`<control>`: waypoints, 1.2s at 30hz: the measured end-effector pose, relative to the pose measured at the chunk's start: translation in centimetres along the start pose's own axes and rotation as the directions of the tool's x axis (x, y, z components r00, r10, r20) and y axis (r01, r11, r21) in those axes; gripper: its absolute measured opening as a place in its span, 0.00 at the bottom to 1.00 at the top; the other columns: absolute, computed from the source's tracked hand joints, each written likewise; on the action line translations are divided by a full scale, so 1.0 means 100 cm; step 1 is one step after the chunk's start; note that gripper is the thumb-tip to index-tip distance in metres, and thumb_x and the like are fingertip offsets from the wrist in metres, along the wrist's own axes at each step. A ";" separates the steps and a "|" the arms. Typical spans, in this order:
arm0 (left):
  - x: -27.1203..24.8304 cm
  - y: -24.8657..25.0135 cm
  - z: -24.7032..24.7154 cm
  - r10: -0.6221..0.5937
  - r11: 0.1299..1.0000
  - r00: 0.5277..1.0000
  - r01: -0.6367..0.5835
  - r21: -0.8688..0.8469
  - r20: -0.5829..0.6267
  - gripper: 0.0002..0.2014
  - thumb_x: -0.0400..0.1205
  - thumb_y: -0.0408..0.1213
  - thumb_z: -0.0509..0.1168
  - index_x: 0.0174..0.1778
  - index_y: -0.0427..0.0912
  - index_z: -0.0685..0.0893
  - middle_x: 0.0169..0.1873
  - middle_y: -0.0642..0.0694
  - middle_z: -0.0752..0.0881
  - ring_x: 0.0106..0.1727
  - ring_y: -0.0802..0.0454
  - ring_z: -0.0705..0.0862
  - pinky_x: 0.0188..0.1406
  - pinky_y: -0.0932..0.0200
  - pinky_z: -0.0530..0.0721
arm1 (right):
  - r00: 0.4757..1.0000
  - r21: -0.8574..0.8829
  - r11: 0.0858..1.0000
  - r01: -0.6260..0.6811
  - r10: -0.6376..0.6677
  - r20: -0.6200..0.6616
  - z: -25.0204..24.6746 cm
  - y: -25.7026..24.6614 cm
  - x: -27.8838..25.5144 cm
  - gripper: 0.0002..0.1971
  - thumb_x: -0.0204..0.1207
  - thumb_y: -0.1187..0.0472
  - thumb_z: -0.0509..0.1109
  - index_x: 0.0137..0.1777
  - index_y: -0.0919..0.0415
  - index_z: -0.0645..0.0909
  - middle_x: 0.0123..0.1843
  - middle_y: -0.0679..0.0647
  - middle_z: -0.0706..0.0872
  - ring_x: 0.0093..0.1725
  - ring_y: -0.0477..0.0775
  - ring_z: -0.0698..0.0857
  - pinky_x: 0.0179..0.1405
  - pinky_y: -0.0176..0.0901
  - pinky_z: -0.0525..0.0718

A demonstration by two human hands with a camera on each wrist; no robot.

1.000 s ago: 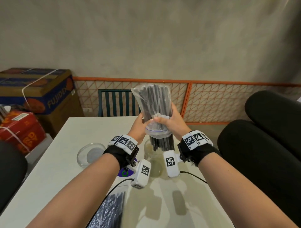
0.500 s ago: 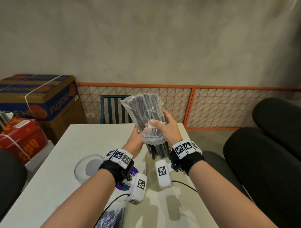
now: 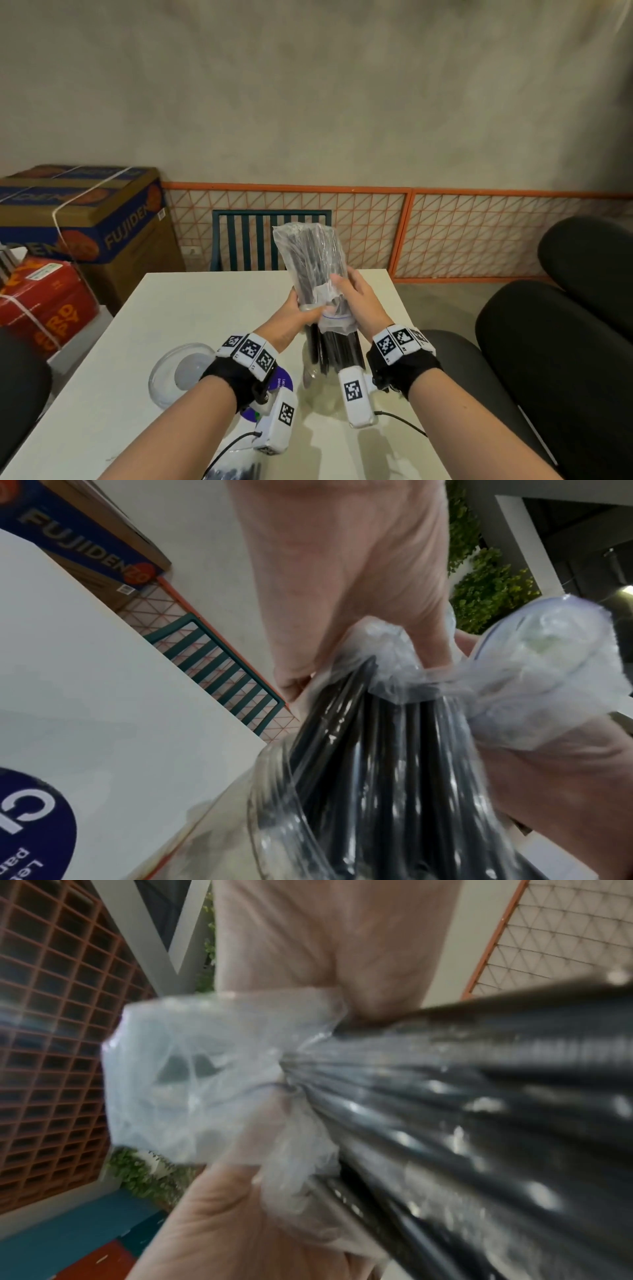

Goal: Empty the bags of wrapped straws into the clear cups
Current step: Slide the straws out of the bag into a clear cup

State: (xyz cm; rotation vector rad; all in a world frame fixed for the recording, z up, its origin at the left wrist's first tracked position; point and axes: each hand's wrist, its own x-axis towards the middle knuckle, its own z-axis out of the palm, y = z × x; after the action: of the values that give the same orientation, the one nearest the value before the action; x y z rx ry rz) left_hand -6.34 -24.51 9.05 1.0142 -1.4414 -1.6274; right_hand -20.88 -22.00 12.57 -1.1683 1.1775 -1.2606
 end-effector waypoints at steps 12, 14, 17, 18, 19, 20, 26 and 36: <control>-0.012 -0.010 0.006 -0.069 0.997 0.986 0.062 0.052 0.153 0.36 0.65 0.55 0.78 0.69 0.56 0.75 0.63 0.31 0.81 0.59 0.35 0.81 0.56 0.36 0.75 | 0.791 -0.102 0.969 -0.227 0.244 0.562 -0.044 -0.024 -0.021 0.46 0.73 0.77 0.68 0.76 0.32 0.54 0.72 0.56 0.78 0.67 0.55 0.82 0.60 0.43 0.84; -0.016 -0.005 0.008 -0.043 0.998 0.981 0.034 0.049 0.188 0.30 0.69 0.51 0.76 0.67 0.53 0.79 0.64 0.27 0.79 0.59 0.36 0.79 0.59 0.38 0.73 | 0.780 -0.119 0.971 -0.206 0.236 0.580 -0.048 -0.025 -0.026 0.48 0.72 0.82 0.66 0.77 0.34 0.53 0.71 0.54 0.79 0.66 0.53 0.83 0.60 0.43 0.84; -0.020 0.004 0.012 0.011 0.999 0.977 -0.021 0.045 0.212 0.25 0.74 0.40 0.72 0.68 0.46 0.79 0.63 0.36 0.84 0.65 0.40 0.81 0.68 0.43 0.75 | 0.874 -0.196 0.975 -0.105 0.185 0.450 -0.049 -0.025 -0.034 0.42 0.69 0.81 0.70 0.78 0.50 0.59 0.68 0.55 0.81 0.63 0.49 0.84 0.57 0.39 0.84; -0.022 0.009 0.014 0.037 0.998 0.974 -0.046 0.036 0.224 0.24 0.76 0.36 0.70 0.69 0.44 0.78 0.63 0.40 0.85 0.66 0.43 0.82 0.68 0.47 0.78 | 0.903 -0.205 0.975 -0.082 0.159 0.398 -0.048 -0.024 -0.037 0.38 0.69 0.80 0.71 0.76 0.54 0.63 0.67 0.56 0.82 0.62 0.50 0.85 0.57 0.39 0.85; -0.024 0.014 0.016 0.062 0.997 0.972 -0.069 0.021 0.227 0.24 0.76 0.34 0.69 0.70 0.43 0.77 0.63 0.41 0.85 0.66 0.45 0.83 0.67 0.50 0.79 | 0.926 -0.193 0.979 -0.063 0.130 0.356 -0.048 -0.022 -0.039 0.35 0.70 0.78 0.71 0.74 0.57 0.66 0.66 0.58 0.83 0.62 0.51 0.85 0.57 0.40 0.85; -0.024 0.018 0.018 0.080 0.997 0.973 -0.082 0.001 0.219 0.25 0.76 0.33 0.69 0.70 0.42 0.76 0.64 0.42 0.85 0.66 0.46 0.83 0.67 0.52 0.79 | 0.944 -0.158 0.986 -0.045 0.094 0.318 -0.047 -0.018 -0.041 0.32 0.70 0.77 0.71 0.73 0.58 0.68 0.65 0.59 0.84 0.61 0.52 0.86 0.57 0.41 0.84; -0.025 0.011 0.029 0.095 0.989 0.990 -0.081 -0.127 0.105 0.32 0.74 0.36 0.71 0.75 0.42 0.68 0.65 0.41 0.83 0.66 0.45 0.82 0.68 0.47 0.78 | 0.995 0.176 0.984 0.028 -0.045 0.092 -0.026 0.004 -0.054 0.29 0.71 0.82 0.65 0.66 0.52 0.75 0.61 0.58 0.87 0.63 0.57 0.85 0.61 0.48 0.83; -0.032 0.021 0.031 0.179 0.958 0.984 -0.175 -0.226 -0.006 0.32 0.74 0.35 0.69 0.74 0.41 0.68 0.65 0.39 0.83 0.66 0.43 0.82 0.69 0.46 0.77 | 0.998 0.305 0.950 0.060 -0.066 0.008 -0.006 -0.014 -0.049 0.30 0.68 0.86 0.60 0.61 0.53 0.78 0.55 0.58 0.88 0.58 0.58 0.86 0.63 0.54 0.83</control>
State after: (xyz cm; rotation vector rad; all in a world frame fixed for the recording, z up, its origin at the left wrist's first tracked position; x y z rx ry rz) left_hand -7.71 -20.58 11.60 0.7250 -1.2823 -1.6258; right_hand -21.45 -17.03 13.86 -0.9910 0.8978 -1.4202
